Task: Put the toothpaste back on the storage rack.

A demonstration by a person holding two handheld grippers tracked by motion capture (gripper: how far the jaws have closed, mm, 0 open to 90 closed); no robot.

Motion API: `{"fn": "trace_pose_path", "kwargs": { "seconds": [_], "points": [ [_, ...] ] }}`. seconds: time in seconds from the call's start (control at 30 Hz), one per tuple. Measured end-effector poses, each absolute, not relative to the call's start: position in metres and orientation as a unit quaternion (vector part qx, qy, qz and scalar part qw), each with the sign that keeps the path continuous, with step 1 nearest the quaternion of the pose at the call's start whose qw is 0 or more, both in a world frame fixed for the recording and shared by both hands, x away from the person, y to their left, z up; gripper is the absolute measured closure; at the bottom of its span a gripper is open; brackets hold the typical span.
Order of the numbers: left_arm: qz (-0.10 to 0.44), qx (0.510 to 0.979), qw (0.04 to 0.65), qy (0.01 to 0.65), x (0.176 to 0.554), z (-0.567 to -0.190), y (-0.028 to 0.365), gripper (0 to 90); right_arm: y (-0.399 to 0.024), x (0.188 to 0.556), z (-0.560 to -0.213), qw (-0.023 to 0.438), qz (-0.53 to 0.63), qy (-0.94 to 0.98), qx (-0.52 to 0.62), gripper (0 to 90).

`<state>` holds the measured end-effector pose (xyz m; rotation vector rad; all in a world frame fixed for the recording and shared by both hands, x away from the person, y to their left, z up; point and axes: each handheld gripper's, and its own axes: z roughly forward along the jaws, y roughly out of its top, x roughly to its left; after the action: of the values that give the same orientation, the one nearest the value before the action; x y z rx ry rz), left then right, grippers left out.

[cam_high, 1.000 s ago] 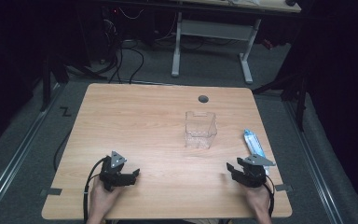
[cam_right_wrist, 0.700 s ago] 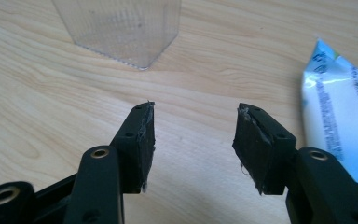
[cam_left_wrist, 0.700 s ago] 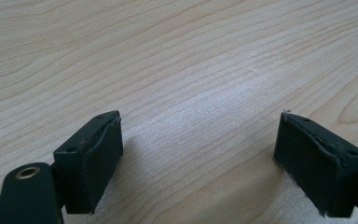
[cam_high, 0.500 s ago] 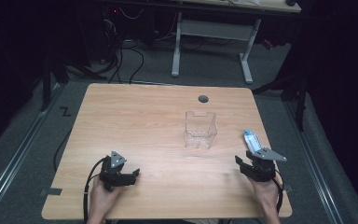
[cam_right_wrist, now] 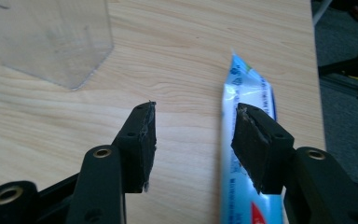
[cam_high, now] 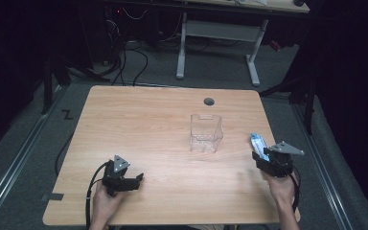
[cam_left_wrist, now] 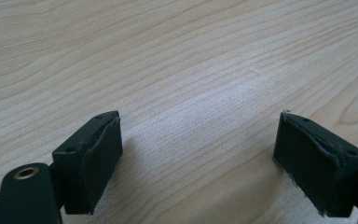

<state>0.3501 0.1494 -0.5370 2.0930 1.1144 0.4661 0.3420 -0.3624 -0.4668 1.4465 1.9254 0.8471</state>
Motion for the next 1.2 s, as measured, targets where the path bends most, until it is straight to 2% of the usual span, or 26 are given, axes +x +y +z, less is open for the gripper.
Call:
{"fn": "trace_pose_path", "kwargs": {
  "seconds": [0.03,0.07,0.13,0.3,0.7,0.97,1.2],
  "points": [
    [0.180,0.810,0.355,0.431,0.350,-0.537,0.149,15.6,-0.367,0.347,-0.466,0.285,0.309,0.725,0.545,55.0],
    [0.180,0.810,0.355,0.431,0.350,-0.537,0.149,15.8,-0.367,0.347,-0.466,0.285,0.309,0.725,0.545,55.0],
    [0.180,0.809,0.355,0.432,0.350,-0.537,0.150,16.0,-0.372,0.354,-0.466,0.284,0.304,0.723,0.552,60.5],
    [0.181,0.808,0.357,0.433,0.350,-0.537,0.150,16.3,-0.378,0.365,-0.468,0.278,0.284,0.723,0.565,62.1],
    [0.181,0.808,0.356,0.432,0.350,-0.537,0.150,16.3,-0.384,0.395,-0.476,0.261,0.214,0.732,0.592,48.2],
    [0.181,0.808,0.355,0.434,0.350,-0.537,0.149,16.4,-0.389,0.409,-0.487,0.237,0.193,0.733,0.608,43.8],
    [0.181,0.808,0.355,0.433,0.350,-0.537,0.149,16.4,-0.388,0.415,-0.491,0.215,0.196,0.734,0.614,43.9]
  ]
}}
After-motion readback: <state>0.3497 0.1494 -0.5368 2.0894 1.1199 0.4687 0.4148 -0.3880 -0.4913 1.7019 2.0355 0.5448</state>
